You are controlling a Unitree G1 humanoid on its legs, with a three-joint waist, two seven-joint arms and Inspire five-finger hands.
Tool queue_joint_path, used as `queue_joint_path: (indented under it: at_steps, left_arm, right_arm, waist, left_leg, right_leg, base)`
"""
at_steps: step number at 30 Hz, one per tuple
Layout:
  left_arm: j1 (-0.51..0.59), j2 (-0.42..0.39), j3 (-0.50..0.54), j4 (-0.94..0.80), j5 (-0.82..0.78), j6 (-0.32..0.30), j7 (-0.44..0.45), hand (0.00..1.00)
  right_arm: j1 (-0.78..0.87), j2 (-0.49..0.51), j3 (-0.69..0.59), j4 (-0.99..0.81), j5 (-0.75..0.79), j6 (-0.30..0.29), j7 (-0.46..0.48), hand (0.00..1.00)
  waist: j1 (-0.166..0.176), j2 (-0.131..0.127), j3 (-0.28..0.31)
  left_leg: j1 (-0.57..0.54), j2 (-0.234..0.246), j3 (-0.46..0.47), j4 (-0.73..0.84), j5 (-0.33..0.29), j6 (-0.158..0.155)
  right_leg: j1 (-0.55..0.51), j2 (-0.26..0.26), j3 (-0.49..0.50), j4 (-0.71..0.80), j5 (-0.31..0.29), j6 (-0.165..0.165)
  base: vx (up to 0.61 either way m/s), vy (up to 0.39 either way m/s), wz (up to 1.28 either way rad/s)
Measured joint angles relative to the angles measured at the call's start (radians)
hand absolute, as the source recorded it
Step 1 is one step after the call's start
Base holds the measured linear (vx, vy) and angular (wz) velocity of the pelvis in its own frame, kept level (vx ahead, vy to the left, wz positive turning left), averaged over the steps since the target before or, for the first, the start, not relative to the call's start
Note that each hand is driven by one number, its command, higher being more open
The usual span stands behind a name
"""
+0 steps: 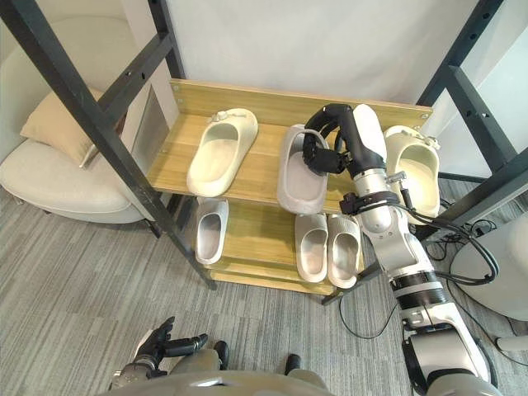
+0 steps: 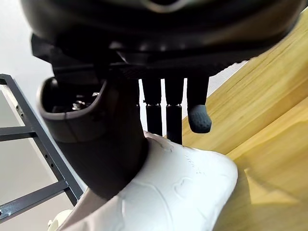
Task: Organize the slippers on the shoe rack
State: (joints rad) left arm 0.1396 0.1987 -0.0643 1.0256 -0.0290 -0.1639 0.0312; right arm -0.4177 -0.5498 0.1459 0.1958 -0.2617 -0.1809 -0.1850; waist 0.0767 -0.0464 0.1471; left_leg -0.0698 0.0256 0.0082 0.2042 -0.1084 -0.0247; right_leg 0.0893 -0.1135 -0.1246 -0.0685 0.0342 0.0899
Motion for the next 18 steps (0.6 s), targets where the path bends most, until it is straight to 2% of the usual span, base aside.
queue_joint_path:
  at_steps: [8,12,16,18]
  left_arm:
    - [0.0,-0.002,0.0,0.001,0.0,0.001,0.0,1.0]
    - [0.001,-0.006,0.002,-0.002,0.001,0.003,0.002,1.0]
    - [0.001,-0.007,0.003,-0.001,0.004,0.02,0.003,1.0]
    - [0.002,-0.008,0.003,-0.001,0.005,0.022,0.004,1.0]
  right_arm:
    - [0.016,0.003,-0.001,-0.067,0.028,0.001,0.026,0.0]
    - [0.084,0.037,-0.025,-0.233,0.027,-0.001,0.026,0.0]
    - [0.129,0.101,-0.102,-0.384,0.027,-0.023,0.006,0.0]
    - [0.143,0.136,-0.143,-0.488,0.029,-0.054,-0.024,0.0]
  waist:
    - [-0.006,0.005,0.005]
    - [-0.017,0.012,0.008]
    - [-0.029,0.017,0.01]
    - [-0.035,0.019,0.011]
  left_leg:
    - [0.014,-0.002,0.001,-0.022,0.012,-0.003]
    - [0.026,0.0,0.008,-0.033,0.012,-0.003]
    - [0.055,0.0,0.01,-0.045,0.01,-0.003]
    - [0.058,0.0,0.014,-0.045,0.009,-0.003]
  right_leg:
    - [0.001,-0.003,-0.003,0.002,0.004,-0.001]
    - [0.004,-0.002,-0.003,0.008,0.004,-0.001]
    - [0.023,-0.002,-0.005,0.014,0.004,-0.001]
    - [0.024,-0.003,-0.006,0.016,0.003,-0.001]
  base:
    - [0.0,0.0,0.0]
    - [0.01,0.007,-0.04]
    - [0.0,0.0,0.0]
    - [0.0,0.0,0.0]
